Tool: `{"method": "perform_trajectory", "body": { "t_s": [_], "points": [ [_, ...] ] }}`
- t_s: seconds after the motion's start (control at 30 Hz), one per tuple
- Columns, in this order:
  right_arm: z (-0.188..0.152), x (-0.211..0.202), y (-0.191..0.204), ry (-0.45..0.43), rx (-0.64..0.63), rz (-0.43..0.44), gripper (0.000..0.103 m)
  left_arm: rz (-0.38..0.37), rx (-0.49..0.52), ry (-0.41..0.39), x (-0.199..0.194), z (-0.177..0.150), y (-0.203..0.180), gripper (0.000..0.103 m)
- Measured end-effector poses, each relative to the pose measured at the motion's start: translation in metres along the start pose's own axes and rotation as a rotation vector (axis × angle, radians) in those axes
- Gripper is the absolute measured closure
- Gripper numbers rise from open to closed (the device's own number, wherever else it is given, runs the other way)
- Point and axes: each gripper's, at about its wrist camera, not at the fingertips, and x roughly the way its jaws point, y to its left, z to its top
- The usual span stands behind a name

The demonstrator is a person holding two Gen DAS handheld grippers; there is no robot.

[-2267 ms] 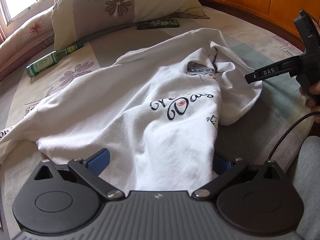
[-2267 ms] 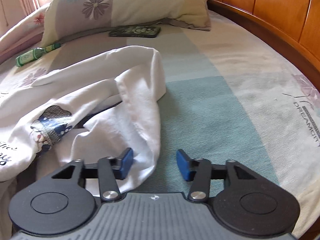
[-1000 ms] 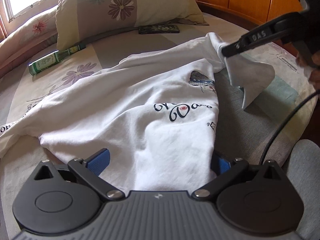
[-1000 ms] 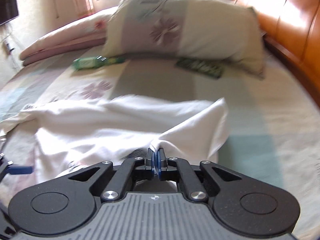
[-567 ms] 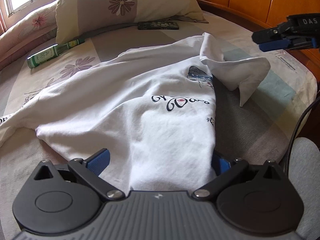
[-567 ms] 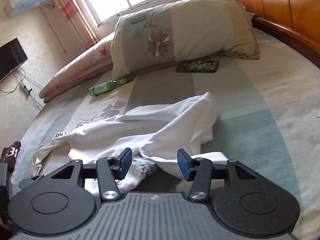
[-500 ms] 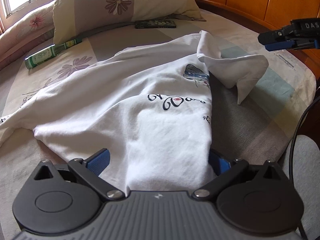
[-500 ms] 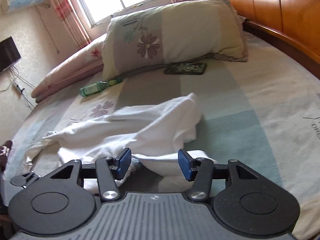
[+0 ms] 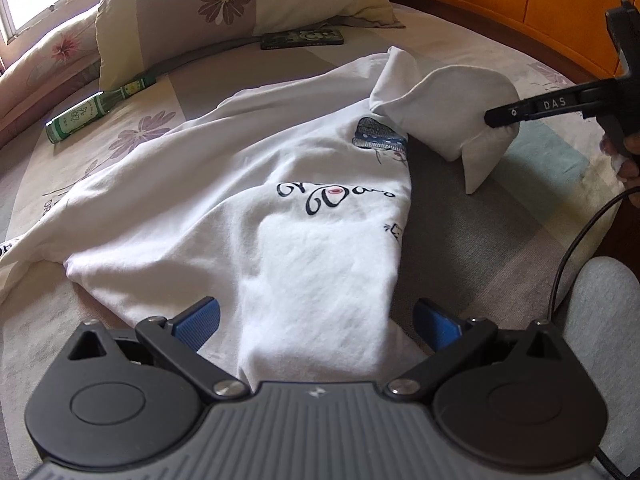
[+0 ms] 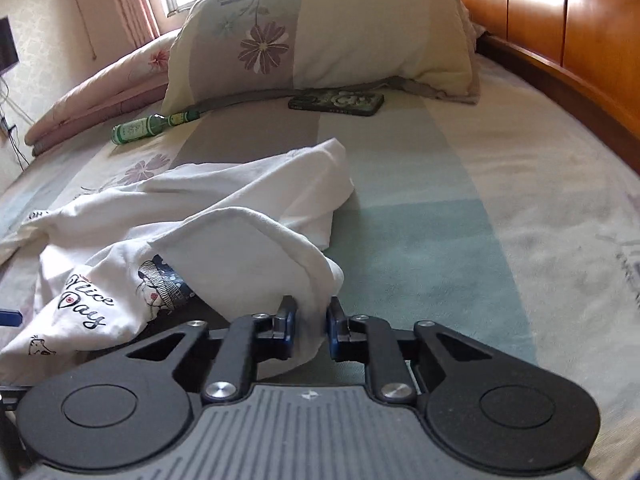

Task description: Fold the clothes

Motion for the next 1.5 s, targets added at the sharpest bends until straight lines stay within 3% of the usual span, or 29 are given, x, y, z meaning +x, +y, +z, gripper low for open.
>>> {"method": "perform_trajectory", "body": {
  "t_s": [0.17,0.27,0.33,0.4,0.53,0.83,1.0,1.13,1.17,1.2,1.23,1.27,1.37,1.5],
  "points": [
    [0.021,-0.033,0.019,-0.146,-0.205,-0.192,0.083,-0.005,0.007,-0.005,0.000,0.004,-0.006,0.001],
    [0.019,-0.051,0.028,-0.172,-0.295,-0.193,0.080,-0.011,0.015,-0.009,-0.001,0.004,-0.010,0.001],
    [0.008,-0.054,0.031,-0.102,-0.320,-0.114,0.066,-0.017,0.019,-0.010,-0.002,0.004,-0.013,0.001],
    [-0.010,-0.054,0.035,-0.008,-0.307,-0.017,0.058,-0.019,0.023,-0.011,-0.003,0.004,-0.014,0.001],
    [-0.042,-0.058,0.038,0.095,-0.254,0.086,0.055,-0.014,0.028,-0.015,-0.007,0.004,-0.015,0.001],
    [-0.049,-0.062,-0.001,0.104,-0.001,0.076,0.050,-0.019,0.027,-0.030,-0.014,0.001,-0.018,0.001],
    [-0.051,-0.034,-0.016,0.134,0.049,-0.001,0.036,-0.016,0.025,-0.029,-0.015,0.001,-0.018,0.001],
    [-0.054,-0.028,-0.012,0.150,0.046,-0.008,0.034,-0.015,0.023,-0.028,-0.014,0.002,-0.018,0.001],
    [-0.055,-0.026,-0.011,0.154,0.045,-0.009,0.036,-0.014,0.023,-0.026,-0.013,0.002,-0.018,0.001],
    [-0.056,-0.025,-0.010,0.158,0.044,-0.011,0.051,-0.012,0.023,-0.022,-0.012,0.002,-0.018,0.001],
    [-0.057,-0.023,-0.009,0.162,0.044,-0.013,0.079,-0.011,0.023,-0.018,-0.011,0.002,-0.018,0.001],
    [-0.057,-0.022,-0.008,0.166,0.043,-0.014,0.087,-0.010,0.025,-0.014,-0.009,0.002,-0.018,0.001],
    [-0.053,-0.021,-0.011,0.161,0.030,-0.050,0.093,-0.014,0.027,-0.013,-0.008,0.003,-0.020,0.001],
    [-0.029,-0.025,-0.035,0.124,-0.003,-0.199,0.093,-0.019,0.037,-0.018,-0.008,0.006,-0.023,0.001]
  ]
}}
